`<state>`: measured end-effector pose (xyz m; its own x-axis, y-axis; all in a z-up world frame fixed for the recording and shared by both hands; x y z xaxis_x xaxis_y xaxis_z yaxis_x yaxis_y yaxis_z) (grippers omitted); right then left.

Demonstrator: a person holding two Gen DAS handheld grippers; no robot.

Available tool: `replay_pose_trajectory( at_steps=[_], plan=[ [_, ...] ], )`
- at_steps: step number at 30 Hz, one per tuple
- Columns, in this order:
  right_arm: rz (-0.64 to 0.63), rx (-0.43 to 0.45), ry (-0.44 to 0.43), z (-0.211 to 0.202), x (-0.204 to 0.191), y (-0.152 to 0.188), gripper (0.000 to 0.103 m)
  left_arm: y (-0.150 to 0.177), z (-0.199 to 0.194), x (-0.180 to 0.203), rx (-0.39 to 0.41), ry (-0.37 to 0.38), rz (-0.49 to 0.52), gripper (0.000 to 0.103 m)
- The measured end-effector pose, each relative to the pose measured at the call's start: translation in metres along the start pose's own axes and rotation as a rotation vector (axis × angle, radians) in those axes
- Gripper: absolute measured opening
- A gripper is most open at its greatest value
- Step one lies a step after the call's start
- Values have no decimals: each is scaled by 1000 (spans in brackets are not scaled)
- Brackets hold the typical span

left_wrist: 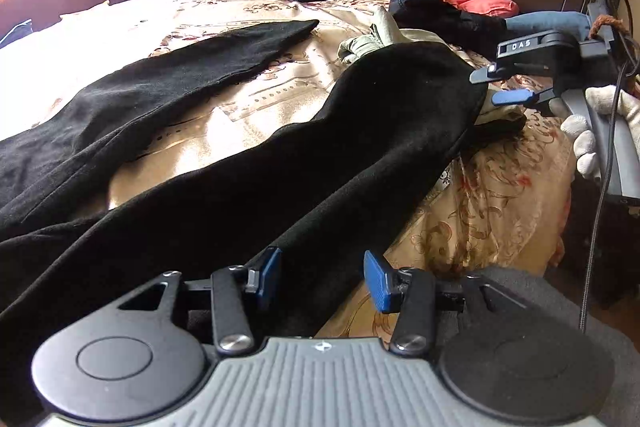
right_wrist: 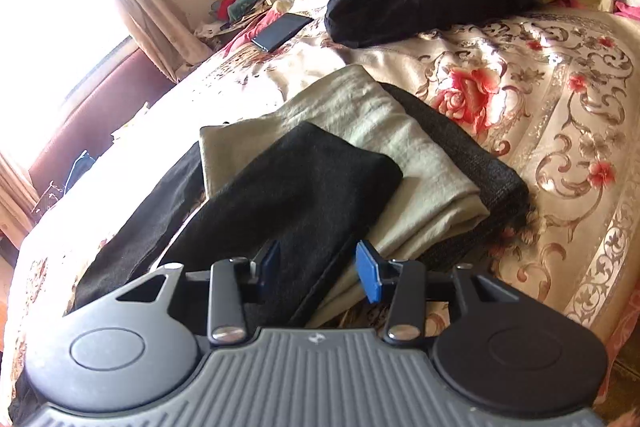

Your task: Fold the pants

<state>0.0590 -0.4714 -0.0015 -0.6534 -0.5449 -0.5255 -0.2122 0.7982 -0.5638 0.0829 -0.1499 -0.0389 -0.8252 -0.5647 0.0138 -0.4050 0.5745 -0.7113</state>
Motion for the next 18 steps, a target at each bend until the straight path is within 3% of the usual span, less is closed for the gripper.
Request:
replay_pose_trajectory(
  at_steps=[3,8,15,18],
  plan=[
    [73,-47,54,21,17,-4,43,-9,10,3,15,-11,-6,58],
    [190,-77,-17,31,35,-7,44,-17,18,6,32,2,-8,59],
    [216,-80,-52,41,32,-16,43,-27,27,12,49,-8,18,59],
    [193,-77,-92,37,24,-16,15,-26,31,17,38,-12,34,59]
  ],
)
Point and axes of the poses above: each gripper's, at about its wrist camera, not at the fingertips, and z roughly the way its jaws point, x to its right, y to its underside, the point moved 7 cm from there along z, roughly the way its jaws point, and after that the axes turned 11 degrees about z, right-handed, at the moved point
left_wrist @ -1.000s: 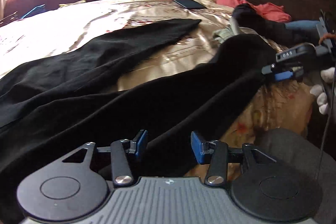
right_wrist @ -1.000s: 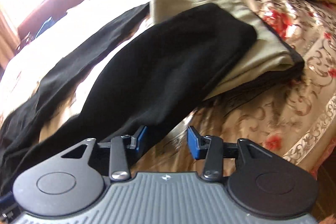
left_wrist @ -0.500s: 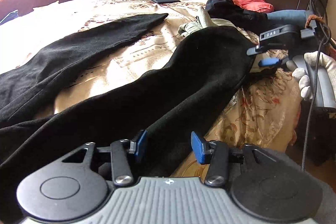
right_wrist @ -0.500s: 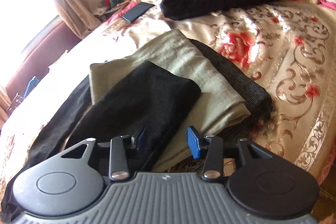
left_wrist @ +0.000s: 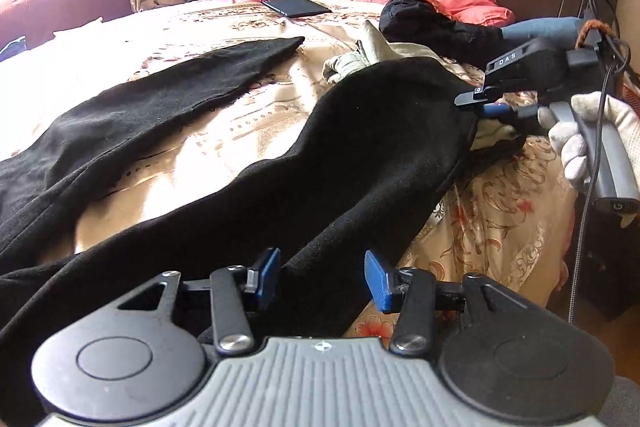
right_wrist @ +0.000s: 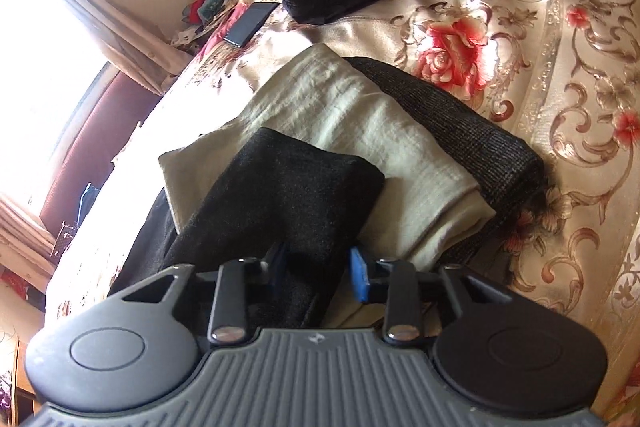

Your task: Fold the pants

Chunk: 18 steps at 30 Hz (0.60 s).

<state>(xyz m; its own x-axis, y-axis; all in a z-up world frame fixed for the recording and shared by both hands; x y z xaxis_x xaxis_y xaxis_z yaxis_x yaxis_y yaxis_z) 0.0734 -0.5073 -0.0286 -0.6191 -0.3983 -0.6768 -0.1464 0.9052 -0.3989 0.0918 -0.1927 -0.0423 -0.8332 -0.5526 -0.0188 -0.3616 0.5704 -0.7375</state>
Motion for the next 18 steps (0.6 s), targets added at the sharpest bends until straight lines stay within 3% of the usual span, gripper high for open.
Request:
replay_pose_trajectory(
  at_steps=[1,4,6,8,11,13,14,15,18],
  plan=[
    [-1,0,-6,-1,-1,1,9,1,2,2,-6,1,8,59],
    [28,0,-51,-11,-3,-6,5,1,6,8,-25,-3,41,59],
    [26,28,-125,-37,-12,-13,4,-3,0,13,-10,12,47,59],
    [-13,65,-144,-64,-15,-15,4,-3,-5,17,2,31,41,61],
    [-37,76,-49,-66,9,-9,3,9,3,20,-34,64,11,66],
    [-5,32,118,-38,46,-4,3,24,18,19,-100,92,-18,66],
    [18,-6,152,-29,59,1,3,27,18,19,-101,88,-12,66],
    [0,-17,157,-28,59,3,4,27,15,19,-103,85,-2,66],
    [-90,77,176,-52,39,-3,11,27,-10,11,-76,81,-5,66]
  ],
)
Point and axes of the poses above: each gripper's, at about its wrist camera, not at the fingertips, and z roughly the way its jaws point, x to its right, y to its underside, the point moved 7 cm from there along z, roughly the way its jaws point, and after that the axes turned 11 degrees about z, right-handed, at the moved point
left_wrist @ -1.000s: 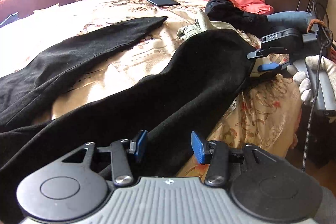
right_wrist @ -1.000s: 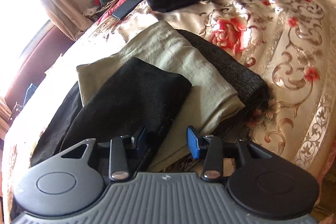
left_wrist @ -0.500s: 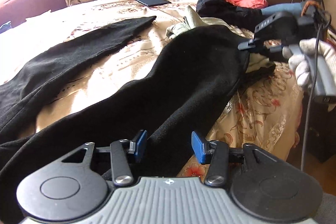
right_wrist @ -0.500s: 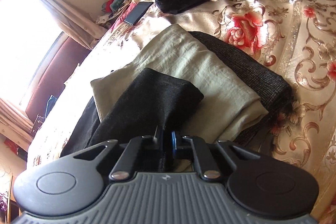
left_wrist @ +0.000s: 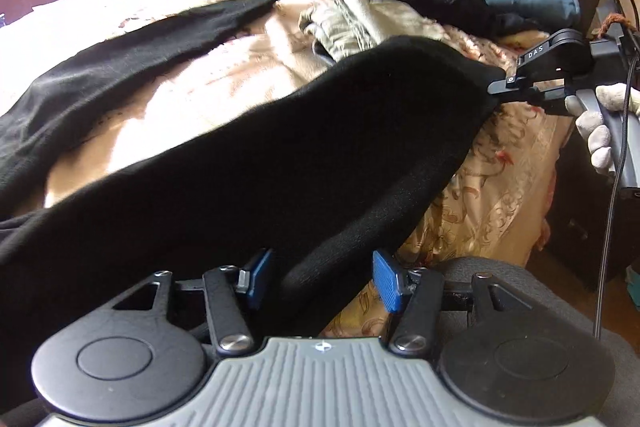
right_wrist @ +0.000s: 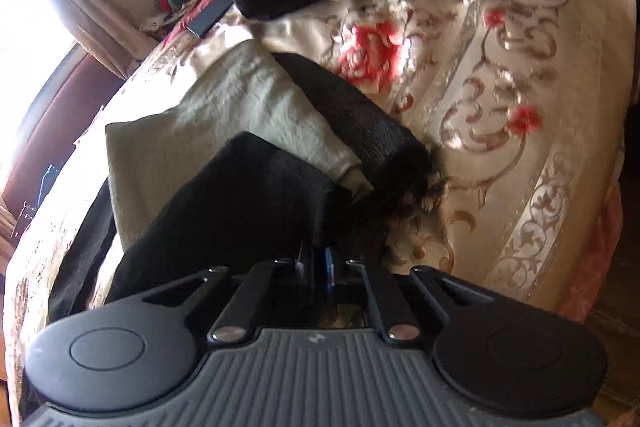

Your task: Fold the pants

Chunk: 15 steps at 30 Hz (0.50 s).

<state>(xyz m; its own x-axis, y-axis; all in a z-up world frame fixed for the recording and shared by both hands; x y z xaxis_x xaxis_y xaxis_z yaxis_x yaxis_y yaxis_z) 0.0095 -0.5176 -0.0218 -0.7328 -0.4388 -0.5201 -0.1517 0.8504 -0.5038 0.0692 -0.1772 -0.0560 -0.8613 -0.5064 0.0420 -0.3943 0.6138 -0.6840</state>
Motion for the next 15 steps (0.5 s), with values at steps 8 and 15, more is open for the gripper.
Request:
replay_pose_trajectory(
  at_steps=[8,15],
  plan=[
    [-400,3,-200,-51,-117,39,12,21,-44,-50,32,-101,-72,66],
    [-638,-625,-475,29,-225,223,10,68,-28,-55,-91,-49,-138,72]
  ],
)
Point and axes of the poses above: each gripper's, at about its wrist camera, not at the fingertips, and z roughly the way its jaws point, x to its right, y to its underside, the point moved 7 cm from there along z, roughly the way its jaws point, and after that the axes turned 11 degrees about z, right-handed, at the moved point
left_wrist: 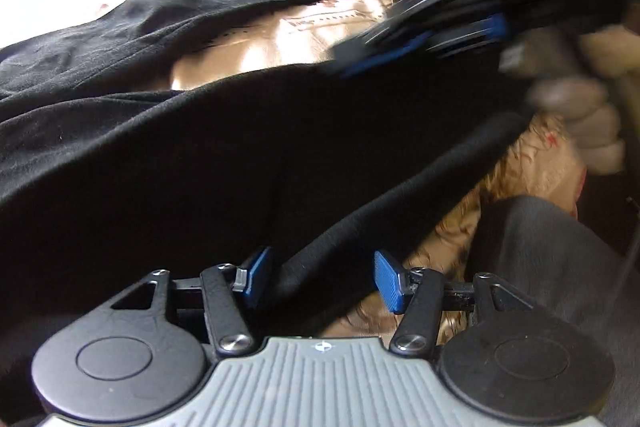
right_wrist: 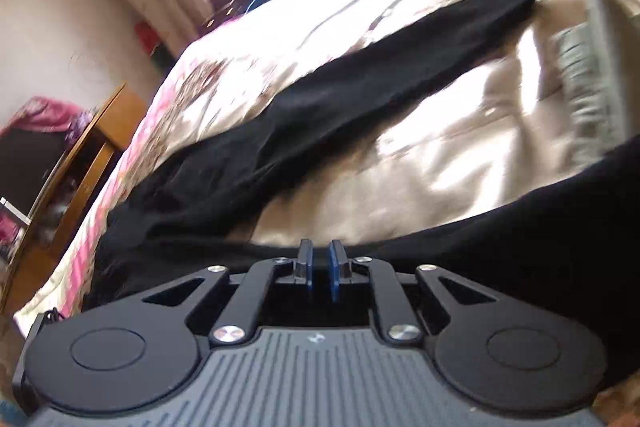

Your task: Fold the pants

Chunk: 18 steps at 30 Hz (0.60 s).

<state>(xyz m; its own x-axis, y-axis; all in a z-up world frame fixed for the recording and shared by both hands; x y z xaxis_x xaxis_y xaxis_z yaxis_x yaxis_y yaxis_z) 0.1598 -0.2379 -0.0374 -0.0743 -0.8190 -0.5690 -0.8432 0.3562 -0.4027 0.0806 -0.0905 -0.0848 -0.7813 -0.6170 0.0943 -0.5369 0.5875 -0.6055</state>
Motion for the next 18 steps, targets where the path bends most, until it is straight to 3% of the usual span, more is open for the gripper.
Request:
replay_pose_trajectory(
  at_steps=[2,3,5,6,9,11,13,16,18],
  plan=[
    [-43,-87,122,41,8,12,9,4,-2,5,-19,33,12,76],
    [-55,-88,133,46,10,12,2,6,-2,6,-26,43,17,76],
    [-42,-86,123,37,6,6,3,6,-8,6,-25,59,21,76],
    [-51,-73,110,30,-1,5,12,5,-11,4,-20,79,3,76],
    [-122,-41,80,14,-22,5,14,4,-14,-4,-3,114,-73,76],
    [-142,-64,52,22,-30,14,14,10,-10,-5,-29,118,-89,76],
    [-126,-155,133,40,-19,32,19,10,-13,1,-43,108,-59,76],
    [-226,-178,131,35,-26,51,18,13,-19,5,-40,100,-32,76],
    [-206,-183,127,27,-27,47,18,10,-23,3,-24,104,-45,76]
  ],
)
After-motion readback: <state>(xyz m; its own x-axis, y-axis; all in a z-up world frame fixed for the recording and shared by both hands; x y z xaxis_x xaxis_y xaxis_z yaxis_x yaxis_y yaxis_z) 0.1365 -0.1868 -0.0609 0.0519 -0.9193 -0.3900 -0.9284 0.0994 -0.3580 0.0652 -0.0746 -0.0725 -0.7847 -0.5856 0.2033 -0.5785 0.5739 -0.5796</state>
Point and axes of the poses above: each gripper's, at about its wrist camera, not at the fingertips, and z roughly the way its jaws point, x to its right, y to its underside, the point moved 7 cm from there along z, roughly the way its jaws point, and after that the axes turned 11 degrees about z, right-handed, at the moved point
